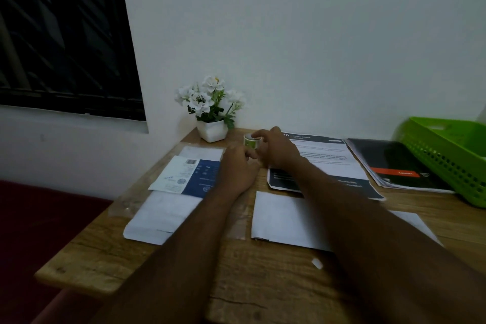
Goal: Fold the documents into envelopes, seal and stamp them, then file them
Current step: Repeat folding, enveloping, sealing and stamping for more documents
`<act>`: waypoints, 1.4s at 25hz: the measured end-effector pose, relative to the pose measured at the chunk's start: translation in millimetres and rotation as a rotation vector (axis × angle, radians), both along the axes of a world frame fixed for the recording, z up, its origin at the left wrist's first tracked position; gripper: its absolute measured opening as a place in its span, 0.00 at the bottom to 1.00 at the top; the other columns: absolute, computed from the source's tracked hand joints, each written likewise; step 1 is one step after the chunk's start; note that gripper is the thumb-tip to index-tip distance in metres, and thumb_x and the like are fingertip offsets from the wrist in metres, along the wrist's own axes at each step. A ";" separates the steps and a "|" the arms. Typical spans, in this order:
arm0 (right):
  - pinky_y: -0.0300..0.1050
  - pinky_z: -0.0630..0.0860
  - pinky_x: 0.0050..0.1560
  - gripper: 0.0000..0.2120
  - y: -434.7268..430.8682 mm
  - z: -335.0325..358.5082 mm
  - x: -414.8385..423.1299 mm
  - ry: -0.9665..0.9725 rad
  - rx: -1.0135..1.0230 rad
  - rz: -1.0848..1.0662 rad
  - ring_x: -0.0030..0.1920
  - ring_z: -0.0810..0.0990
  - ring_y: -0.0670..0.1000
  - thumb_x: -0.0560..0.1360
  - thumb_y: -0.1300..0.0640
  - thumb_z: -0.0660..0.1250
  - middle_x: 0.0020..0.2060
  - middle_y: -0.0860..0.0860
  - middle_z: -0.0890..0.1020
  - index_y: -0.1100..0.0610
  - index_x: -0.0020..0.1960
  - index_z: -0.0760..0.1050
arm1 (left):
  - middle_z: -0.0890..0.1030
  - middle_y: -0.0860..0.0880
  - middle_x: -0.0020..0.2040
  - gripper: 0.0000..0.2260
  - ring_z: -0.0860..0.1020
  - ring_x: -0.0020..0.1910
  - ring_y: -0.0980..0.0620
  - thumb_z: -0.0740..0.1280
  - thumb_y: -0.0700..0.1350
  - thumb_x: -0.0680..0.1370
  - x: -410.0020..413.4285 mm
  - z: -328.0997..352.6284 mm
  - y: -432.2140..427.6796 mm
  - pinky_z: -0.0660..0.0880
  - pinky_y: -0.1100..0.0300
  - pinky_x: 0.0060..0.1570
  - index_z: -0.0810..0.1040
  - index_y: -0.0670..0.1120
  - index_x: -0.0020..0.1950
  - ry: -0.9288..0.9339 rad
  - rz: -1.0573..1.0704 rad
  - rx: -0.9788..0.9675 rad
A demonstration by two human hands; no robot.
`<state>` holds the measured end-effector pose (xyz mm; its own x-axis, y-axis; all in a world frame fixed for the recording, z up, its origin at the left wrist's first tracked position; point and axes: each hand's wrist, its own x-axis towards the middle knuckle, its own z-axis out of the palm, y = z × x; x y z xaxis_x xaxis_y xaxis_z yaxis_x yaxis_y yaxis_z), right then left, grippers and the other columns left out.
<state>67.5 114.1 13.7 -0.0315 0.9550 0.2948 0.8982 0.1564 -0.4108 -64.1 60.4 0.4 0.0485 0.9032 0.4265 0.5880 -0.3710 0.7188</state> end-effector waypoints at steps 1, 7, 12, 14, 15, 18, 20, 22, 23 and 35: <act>0.48 0.73 0.50 0.18 3.8 -2.6 -3.5 -0.044 0.020 -0.013 0.54 0.77 0.56 0.77 0.58 0.60 0.61 0.55 0.69 0.51 0.66 0.73 | 0.78 0.46 0.48 0.05 0.72 0.44 0.54 0.66 0.38 0.72 0.4 -0.8 2.1 0.64 0.64 0.38 0.79 0.45 0.45 -0.017 0.006 -0.007; 0.46 0.70 0.47 0.08 3.5 2.3 3.0 -0.074 0.190 -0.087 0.52 0.78 0.55 0.75 0.54 0.67 0.55 0.52 0.75 0.53 0.53 0.80 | 0.77 0.46 0.52 0.08 0.71 0.46 0.55 0.67 0.37 0.72 3.2 -2.8 5.1 0.66 0.64 0.44 0.77 0.45 0.51 -0.011 0.021 0.011; 0.39 0.74 0.36 0.05 -54.9 28.2 16.4 0.531 0.187 0.132 0.40 0.78 0.40 0.72 0.53 0.74 0.45 0.49 0.82 0.54 0.45 0.81 | 0.71 0.48 0.62 0.28 0.73 0.55 0.51 0.75 0.42 0.69 8.1 8.9 -5.8 0.73 0.61 0.49 0.68 0.47 0.66 -0.077 -0.061 0.110; 0.34 0.71 0.27 0.03 -89.9 32.6 24.8 0.685 0.122 0.193 0.30 0.77 0.38 0.72 0.53 0.73 0.39 0.45 0.83 0.52 0.44 0.82 | 0.71 0.52 0.61 0.35 0.73 0.54 0.57 0.77 0.44 0.68 14.4 18.4 -17.9 0.74 0.66 0.46 0.65 0.47 0.70 -0.208 -0.216 0.174; 0.33 0.71 0.26 0.04 -107.1 33.5 30.7 0.724 0.099 0.188 0.27 0.75 0.39 0.73 0.52 0.72 0.37 0.43 0.83 0.51 0.45 0.82 | 0.72 0.54 0.59 0.35 0.74 0.53 0.60 0.77 0.44 0.67 18.4 21.5 -25.7 0.76 0.67 0.45 0.65 0.48 0.71 -0.265 -0.302 0.214; 0.35 0.69 0.26 0.08 -143.6 33.9 49.3 0.794 0.063 0.140 0.25 0.71 0.42 0.74 0.50 0.71 0.34 0.42 0.82 0.52 0.49 0.83 | 0.75 0.53 0.58 0.32 0.76 0.51 0.65 0.77 0.43 0.68 26.5 22.8 -43.1 0.79 0.65 0.41 0.67 0.47 0.69 -0.288 -0.431 0.296; 0.35 0.69 0.27 0.08 -159.1 30.2 58.4 0.828 -0.007 0.123 0.25 0.70 0.41 0.75 0.49 0.69 0.30 0.42 0.80 0.52 0.48 0.83 | 0.76 0.50 0.60 0.29 0.78 0.50 0.62 0.76 0.44 0.69 27.4 22.1 -48.9 0.81 0.61 0.41 0.69 0.48 0.68 -0.287 -0.482 0.254; 0.34 0.70 0.27 0.09 -167.2 22.9 62.3 0.825 -0.023 0.102 0.28 0.73 0.39 0.74 0.47 0.69 0.30 0.38 0.80 0.51 0.46 0.84 | 0.78 0.50 0.58 0.27 0.80 0.48 0.57 0.76 0.43 0.69 27.9 20.4 -50.6 0.82 0.57 0.42 0.71 0.48 0.66 -0.277 -0.531 0.197; 0.34 0.71 0.29 0.10 -167.7 18.7 64.1 0.775 0.029 0.074 0.33 0.76 0.39 0.74 0.47 0.69 0.34 0.38 0.81 0.52 0.47 0.84 | 0.79 0.50 0.56 0.26 0.81 0.46 0.56 0.76 0.43 0.69 28.4 19.4 -50.8 0.82 0.56 0.42 0.72 0.48 0.65 -0.251 -0.536 0.199; 0.36 0.69 0.43 0.06 -162.5 13.2 80.5 0.131 0.515 0.114 0.29 0.76 0.44 0.73 0.52 0.73 0.45 0.45 0.83 0.51 0.48 0.84 | 0.79 0.57 0.37 0.23 0.77 0.33 0.61 0.78 0.53 0.63 31.7 10.5 -40.4 0.75 0.70 0.31 0.78 0.47 0.55 -0.053 -0.449 0.219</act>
